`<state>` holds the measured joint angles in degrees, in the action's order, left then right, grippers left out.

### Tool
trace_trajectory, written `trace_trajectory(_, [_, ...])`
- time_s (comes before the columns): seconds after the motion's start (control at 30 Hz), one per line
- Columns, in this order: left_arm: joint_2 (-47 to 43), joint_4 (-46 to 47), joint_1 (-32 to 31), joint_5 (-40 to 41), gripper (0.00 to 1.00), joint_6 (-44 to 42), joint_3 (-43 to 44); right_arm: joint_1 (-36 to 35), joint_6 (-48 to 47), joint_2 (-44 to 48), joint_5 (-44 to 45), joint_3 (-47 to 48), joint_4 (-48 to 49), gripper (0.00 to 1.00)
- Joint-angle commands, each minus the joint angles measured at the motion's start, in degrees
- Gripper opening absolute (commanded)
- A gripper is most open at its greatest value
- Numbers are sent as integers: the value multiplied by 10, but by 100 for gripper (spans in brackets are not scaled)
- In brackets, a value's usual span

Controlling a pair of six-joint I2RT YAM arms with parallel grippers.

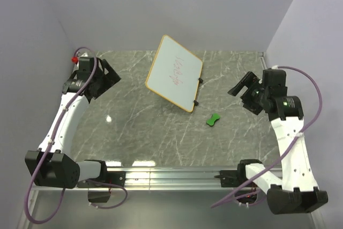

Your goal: Erase the whiteboard

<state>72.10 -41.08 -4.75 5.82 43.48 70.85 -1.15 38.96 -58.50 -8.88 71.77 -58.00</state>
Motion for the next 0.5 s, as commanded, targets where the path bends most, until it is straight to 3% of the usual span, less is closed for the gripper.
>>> trace_trajectory(0.0, [-10,7,-13,6,99,-43,18,-4,-13,39,47,2,5,93])
trace_trajectory(0.17, [-29,-6,-41,58,100,-79,10,-10,-19,-74,25,79,-52,90])
trace_trajectory(0.3, [-29,44,-45,9,100,-133,3,-39,-28,-124,12,103,-11,89])
trace_trajectory(0.37, [0,56,-46,-19,92,-153,22,-46,-23,-130,21,101,-8,89])
trace_trajectory(0.47, [39,100,-46,-54,89,-150,37,-53,-24,-137,-13,54,56,89])
